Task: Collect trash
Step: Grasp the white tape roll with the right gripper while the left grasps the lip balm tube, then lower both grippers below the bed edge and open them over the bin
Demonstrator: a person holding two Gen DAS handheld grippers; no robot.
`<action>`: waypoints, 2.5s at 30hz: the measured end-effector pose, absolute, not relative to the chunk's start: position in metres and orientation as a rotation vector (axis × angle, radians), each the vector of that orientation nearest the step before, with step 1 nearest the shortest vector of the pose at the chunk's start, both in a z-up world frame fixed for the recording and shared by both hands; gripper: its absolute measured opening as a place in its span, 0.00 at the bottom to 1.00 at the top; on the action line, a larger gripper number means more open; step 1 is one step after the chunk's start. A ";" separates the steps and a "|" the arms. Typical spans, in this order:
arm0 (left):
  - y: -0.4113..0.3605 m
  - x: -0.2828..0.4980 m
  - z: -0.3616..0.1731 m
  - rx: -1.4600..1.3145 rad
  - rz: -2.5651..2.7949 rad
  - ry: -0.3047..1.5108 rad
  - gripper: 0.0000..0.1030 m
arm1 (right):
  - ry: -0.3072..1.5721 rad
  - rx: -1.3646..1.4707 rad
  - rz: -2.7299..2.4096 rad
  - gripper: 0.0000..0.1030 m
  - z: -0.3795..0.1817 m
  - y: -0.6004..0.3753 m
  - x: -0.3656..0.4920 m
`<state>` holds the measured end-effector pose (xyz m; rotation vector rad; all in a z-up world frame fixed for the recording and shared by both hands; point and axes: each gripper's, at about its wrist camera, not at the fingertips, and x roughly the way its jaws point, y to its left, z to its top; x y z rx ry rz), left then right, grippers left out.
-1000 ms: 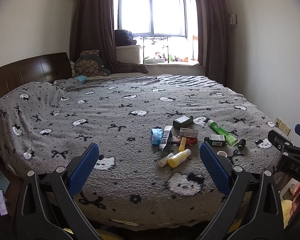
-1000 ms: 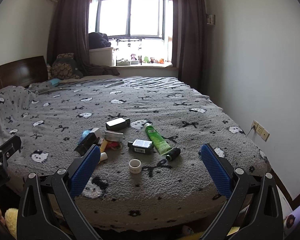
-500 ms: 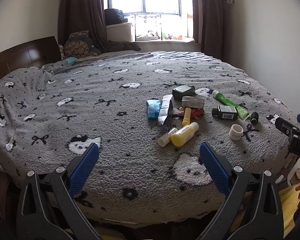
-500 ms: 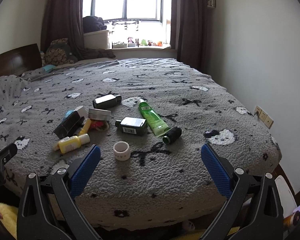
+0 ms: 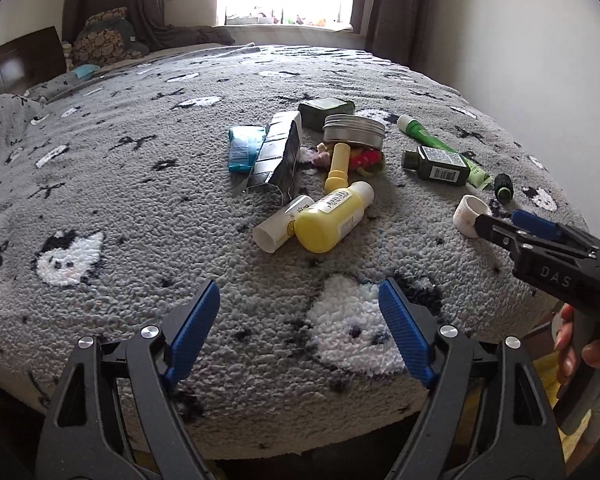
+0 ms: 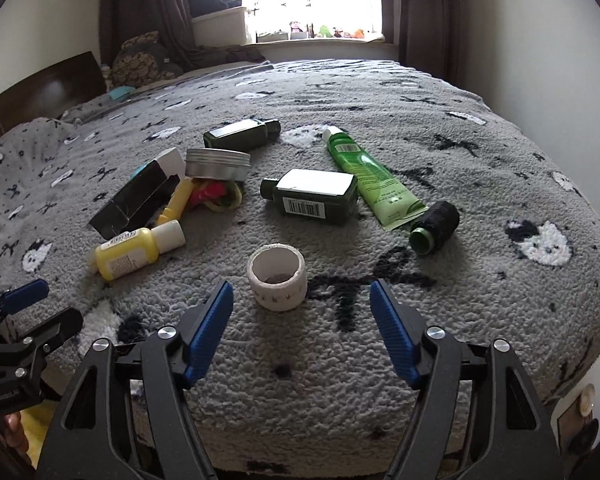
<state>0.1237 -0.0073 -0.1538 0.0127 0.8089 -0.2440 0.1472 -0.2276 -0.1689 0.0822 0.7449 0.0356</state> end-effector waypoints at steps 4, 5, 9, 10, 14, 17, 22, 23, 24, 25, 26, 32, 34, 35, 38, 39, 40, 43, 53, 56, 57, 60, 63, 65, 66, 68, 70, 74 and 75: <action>0.000 0.139 -0.160 0.054 -0.191 0.817 0.59 | 0.754 0.084 0.059 0.54 -0.175 -0.221 0.159; 0.002 0.143 -0.162 0.057 -0.189 0.825 0.56 | 0.757 0.087 0.065 0.52 -0.176 -0.221 0.162; 0.005 0.158 -0.170 0.047 -0.205 0.839 0.54 | 0.768 0.075 0.084 0.43 -0.180 -0.217 0.170; 0.004 0.163 -0.172 0.041 -0.216 0.841 0.50 | 0.769 0.075 0.088 0.40 -0.181 -0.216 0.172; 0.000 0.179 -0.176 0.045 -0.238 0.836 0.41 | 0.775 0.062 0.088 0.36 -0.185 -0.216 0.180; -0.004 0.189 -0.178 0.043 -0.257 0.831 0.37 | 0.774 0.074 0.089 0.35 -0.188 -0.219 0.185; -0.006 0.202 -0.180 0.037 -0.280 0.835 0.35 | 0.775 0.052 0.091 0.33 -0.190 -0.216 0.192; -0.006 0.202 -0.180 0.039 -0.280 0.836 0.34 | 0.774 0.047 0.092 0.33 -0.190 -0.216 0.191; -0.006 0.202 -0.180 0.040 -0.280 0.837 0.33 | 0.774 0.041 0.093 0.33 -0.190 -0.216 0.191; -0.006 0.201 -0.179 0.041 -0.280 0.836 0.29 | 0.774 0.037 0.094 0.33 -0.190 -0.216 0.190; -0.006 0.198 -0.179 0.045 -0.282 0.832 0.26 | 0.772 0.035 0.095 0.32 -0.189 -0.216 0.189; -0.004 0.180 -0.175 0.050 -0.282 0.824 0.18 | 0.765 0.034 0.091 0.32 -0.186 -0.219 0.175; -0.005 0.172 -0.172 0.039 -0.279 0.819 0.18 | 0.755 0.036 0.089 0.32 -0.183 -0.220 0.169; -0.005 0.167 -0.170 0.034 -0.275 0.820 0.18 | 0.751 0.034 0.085 0.32 -0.182 -0.220 0.166; -0.008 0.151 -0.162 0.041 -0.270 0.811 0.18 | 0.733 0.026 0.071 0.32 -0.173 -0.221 0.153; -0.009 0.144 -0.158 0.043 -0.270 0.802 0.18 | 0.720 0.027 0.071 0.32 -0.169 -0.221 0.149; -0.010 0.137 -0.153 0.045 -0.266 0.791 0.18 | 0.708 0.025 0.073 0.32 -0.164 -0.221 0.144; -0.012 0.118 -0.137 0.046 -0.262 0.762 0.18 | 0.666 0.019 0.080 0.32 -0.147 -0.220 0.125; -0.024 0.043 -0.089 0.062 -0.270 0.647 0.18 | 0.568 0.016 0.112 0.32 -0.107 -0.224 0.051; -0.025 0.020 -0.082 0.067 -0.269 0.625 0.18 | 0.570 0.023 0.124 0.32 -0.106 -0.226 0.034; -0.025 0.014 -0.081 0.068 -0.271 0.624 0.18 | 0.572 0.021 0.133 0.32 -0.106 -0.226 0.028; -0.030 -0.004 -0.086 0.074 -0.287 0.643 0.18 | 0.581 -0.004 0.146 0.32 -0.109 -0.223 0.015; -0.030 -0.016 -0.098 0.087 -0.295 0.679 0.18 | 0.604 -0.024 0.152 0.32 -0.117 -0.221 0.005; -0.032 -0.022 -0.109 0.088 -0.313 0.714 0.18 | 0.628 -0.033 0.152 0.32 -0.125 -0.220 0.000; -0.032 -0.024 -0.115 0.089 -0.322 0.732 0.18 | 0.647 -0.037 0.154 0.32 -0.131 -0.219 -0.002; -0.032 -0.028 -0.129 0.092 -0.337 0.769 0.18 | 0.688 -0.042 0.161 0.32 -0.145 -0.217 -0.003; -0.032 -0.029 -0.145 0.093 -0.344 0.812 0.18 | 0.734 -0.037 0.169 0.32 -0.161 -0.216 -0.003; -0.030 -0.028 -0.179 0.073 -0.346 0.915 0.18 | 0.816 -0.026 0.187 0.32 -0.191 -0.213 0.000; -0.030 -0.028 -0.187 0.075 -0.343 0.936 0.18 | 0.835 -0.022 0.189 0.32 -0.199 -0.212 0.001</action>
